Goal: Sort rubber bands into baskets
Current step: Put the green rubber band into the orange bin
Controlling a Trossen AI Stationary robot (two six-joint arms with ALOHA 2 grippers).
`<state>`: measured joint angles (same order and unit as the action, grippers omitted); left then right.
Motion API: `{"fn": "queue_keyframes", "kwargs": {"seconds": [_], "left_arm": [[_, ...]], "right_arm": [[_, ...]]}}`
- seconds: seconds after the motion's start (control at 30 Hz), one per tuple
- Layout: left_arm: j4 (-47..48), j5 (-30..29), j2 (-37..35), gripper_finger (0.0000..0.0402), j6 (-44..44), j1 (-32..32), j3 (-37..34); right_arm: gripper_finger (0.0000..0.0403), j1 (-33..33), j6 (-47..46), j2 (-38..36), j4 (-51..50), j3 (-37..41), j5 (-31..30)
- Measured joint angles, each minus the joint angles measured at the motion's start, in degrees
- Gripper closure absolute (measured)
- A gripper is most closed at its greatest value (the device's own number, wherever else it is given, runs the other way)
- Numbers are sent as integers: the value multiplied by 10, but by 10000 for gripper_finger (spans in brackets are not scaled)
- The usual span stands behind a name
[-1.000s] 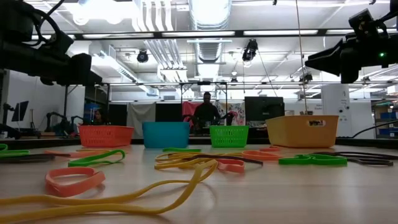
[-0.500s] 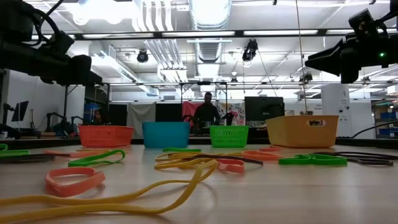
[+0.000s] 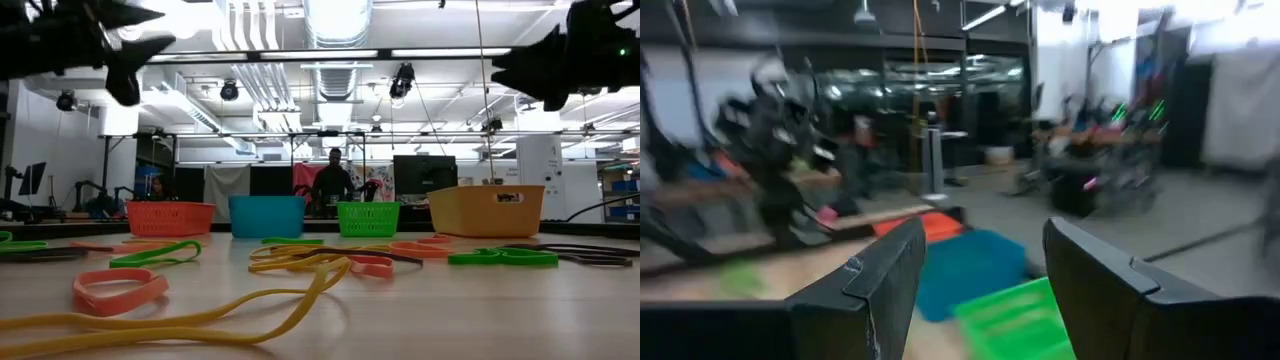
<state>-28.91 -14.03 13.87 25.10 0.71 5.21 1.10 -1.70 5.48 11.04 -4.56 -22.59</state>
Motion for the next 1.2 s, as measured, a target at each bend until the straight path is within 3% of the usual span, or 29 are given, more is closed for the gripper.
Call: {"fn": "queue_keyframes", "kwargs": {"seconds": [0.17, 0.33, 0.4, 0.5, 0.6, 0.7, 0.8, 0.9, 1.2], "left_arm": [[2, -91, 78, 265, -86, 98, 71], [80, -144, 168, 264, -152, 142, 166], [179, -160, 196, 264, -161, 141, 213], [417, -180, 236, 264, -132, 141, 291], [647, -204, 281, 264, 19, 141, 350], [765, -215, 321, 264, 145, 141, 384], [781, -214, 360, 264, 211, 141, 398], [776, -214, 396, 264, 217, 141, 418], [771, -215, 512, 264, 99, 141, 477]], "right_arm": [[204, -1, -73, 47, 4, -50, 97], [204, -1, -115, 133, -53, -129, 103], [204, -1, -124, 172, -124, -173, 87], [204, -1, -175, 235, -262, -240, 48], [204, -1, -214, 297, -377, -290, 18], [204, -1, -226, 346, -431, -321, 16], [204, -1, -228, 384, -451, -334, 17], [204, -1, -228, 406, -445, -342, 16], [204, -1, -213, 432, -454, -340, 16]]}}
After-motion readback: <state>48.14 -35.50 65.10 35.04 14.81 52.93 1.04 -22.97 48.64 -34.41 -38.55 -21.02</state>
